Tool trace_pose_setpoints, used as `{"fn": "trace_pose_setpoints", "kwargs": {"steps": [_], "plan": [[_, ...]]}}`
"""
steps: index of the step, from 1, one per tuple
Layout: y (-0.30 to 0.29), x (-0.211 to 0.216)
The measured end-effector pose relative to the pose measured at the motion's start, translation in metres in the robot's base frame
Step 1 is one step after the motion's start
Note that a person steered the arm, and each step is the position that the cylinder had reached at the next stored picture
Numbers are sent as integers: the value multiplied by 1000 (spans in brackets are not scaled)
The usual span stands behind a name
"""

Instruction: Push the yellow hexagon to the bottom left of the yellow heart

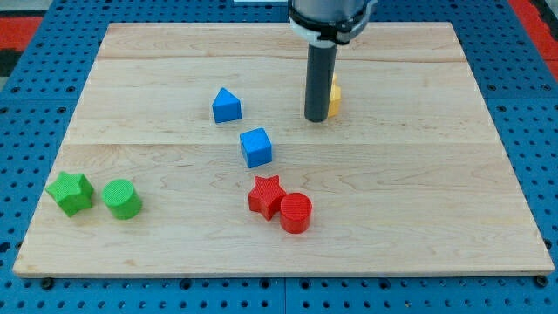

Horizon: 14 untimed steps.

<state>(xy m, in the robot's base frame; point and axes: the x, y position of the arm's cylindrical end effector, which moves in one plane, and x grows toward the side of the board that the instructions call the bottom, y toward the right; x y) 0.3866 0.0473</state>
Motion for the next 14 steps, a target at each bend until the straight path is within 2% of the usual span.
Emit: {"fn": "trace_pose_setpoints", "kwargs": {"steps": [2,4,7,8,9,11,12,13,14], "plan": [[-7,-61],[16,-80],[31,-133],[60,-135],[90,-135],[83,-4],[13,0],[-6,-12],[14,-12]]}}
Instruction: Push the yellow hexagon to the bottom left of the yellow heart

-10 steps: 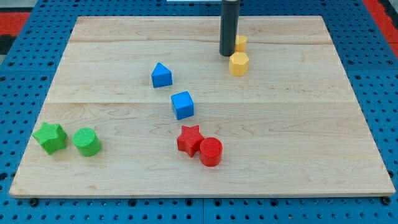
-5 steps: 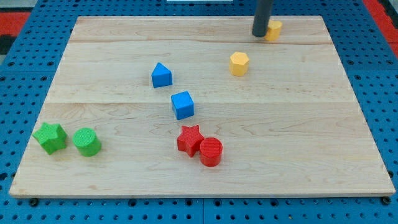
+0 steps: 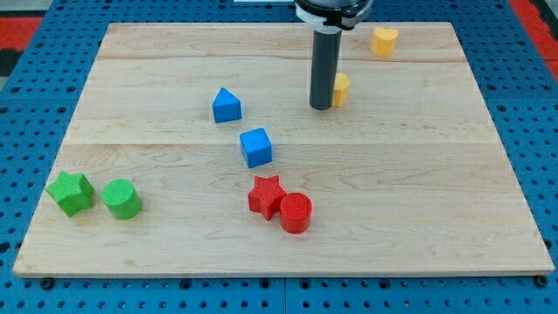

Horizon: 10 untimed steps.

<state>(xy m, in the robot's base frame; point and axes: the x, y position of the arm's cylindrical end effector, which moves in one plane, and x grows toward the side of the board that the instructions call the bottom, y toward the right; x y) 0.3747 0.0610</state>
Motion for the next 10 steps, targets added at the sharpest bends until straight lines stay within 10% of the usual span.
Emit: {"fn": "trace_pose_setpoints", "kwargs": {"steps": [4,10], "plan": [[85,-85],[41,-20]]}}
